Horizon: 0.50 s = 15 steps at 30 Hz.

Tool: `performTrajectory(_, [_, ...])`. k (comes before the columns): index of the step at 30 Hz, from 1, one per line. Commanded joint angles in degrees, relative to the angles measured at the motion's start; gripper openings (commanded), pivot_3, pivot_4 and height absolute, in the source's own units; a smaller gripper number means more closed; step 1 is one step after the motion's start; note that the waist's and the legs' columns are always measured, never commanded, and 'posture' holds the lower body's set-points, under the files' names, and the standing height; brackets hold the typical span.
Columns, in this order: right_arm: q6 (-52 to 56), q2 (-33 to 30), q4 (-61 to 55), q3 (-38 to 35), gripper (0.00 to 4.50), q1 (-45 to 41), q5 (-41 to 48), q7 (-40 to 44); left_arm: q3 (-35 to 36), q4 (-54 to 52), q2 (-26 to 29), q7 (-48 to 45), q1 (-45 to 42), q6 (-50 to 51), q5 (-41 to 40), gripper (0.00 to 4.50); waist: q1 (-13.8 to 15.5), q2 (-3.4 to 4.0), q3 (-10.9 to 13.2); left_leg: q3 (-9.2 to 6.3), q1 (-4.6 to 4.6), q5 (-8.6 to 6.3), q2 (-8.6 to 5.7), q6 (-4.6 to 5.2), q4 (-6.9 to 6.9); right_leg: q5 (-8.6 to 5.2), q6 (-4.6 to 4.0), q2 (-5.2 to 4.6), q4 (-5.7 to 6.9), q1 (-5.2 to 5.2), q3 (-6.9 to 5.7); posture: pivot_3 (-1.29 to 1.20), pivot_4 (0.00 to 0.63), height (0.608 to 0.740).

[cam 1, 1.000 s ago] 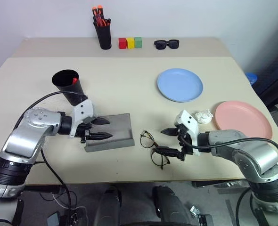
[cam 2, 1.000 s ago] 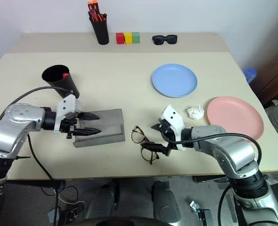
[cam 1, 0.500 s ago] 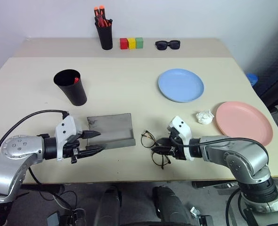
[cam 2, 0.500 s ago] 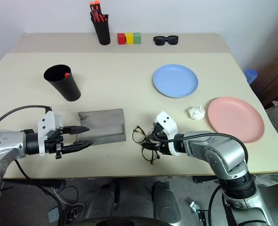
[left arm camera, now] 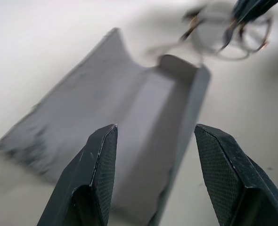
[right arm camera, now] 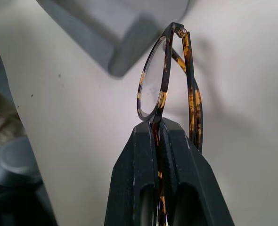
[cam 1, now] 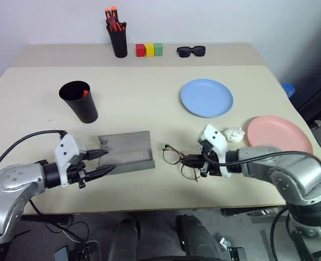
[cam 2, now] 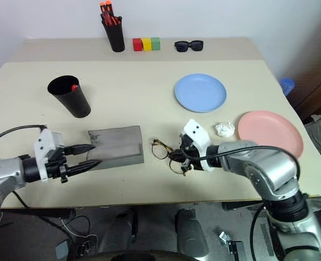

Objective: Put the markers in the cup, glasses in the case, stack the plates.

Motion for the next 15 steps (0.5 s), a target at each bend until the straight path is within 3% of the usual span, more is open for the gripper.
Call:
performTrajectory(1, [-5.2, -0.4, -2.6, 1.6, 0.02, -5.9, 0.1, 4.2, 6.1, 0.9, -0.5, 0.1, 3.5, -3.0, -0.4, 2.66, 0.0, -0.01, 0.0, 0.0, 0.01, 0.0, 0.01, 0.0, -0.03, -0.01, -0.01, 0.01, 0.01, -0.01, 0.0, 0.0, 0.15, 0.74])
performTrajectory(7, [-17.1, 6.3, 6.6, 12.9, 0.02, -17.3, -6.9, 10.4, 12.4, 4.2, -1.1, -1.1, 9.8, -6.3, -0.3, 2.66, 0.1, -0.05, 0.0, 0.05, -0.03, -0.02, 0.01, 0.01, -0.04, -0.03, -0.07, -0.03, -0.06, -0.04, 0.0, 0.0, 0.15, 0.74])
performTrajectory(11, [-28.1, 15.8, 21.9, 21.8, 0.02, -25.3, -16.0, 13.6, 13.7, 5.8, -1.6, -1.2, 12.3, -7.9, 0.2, 2.66, -0.4, -0.04, 0.0, 0.04, -0.01, -0.02, 0.01, 0.0, -0.04, 0.0, -0.13, -0.03, -0.04, -0.11, -0.03, 0.0, 0.15, 0.74])
performTrajectory(15, [-37.0, 22.5, 38.0, 25.9, 0.02, -30.8, -22.9, 17.1, 13.7, 4.2, -2.3, -0.6, 13.8, -8.1, -0.2, 2.66, -0.6, -0.04, 0.0, 0.06, -0.08, -0.02, 0.01, -0.01, -0.07, 0.01, -0.13, -0.04, -0.04, -0.11, -0.04, 0.0, 0.15, 0.74])
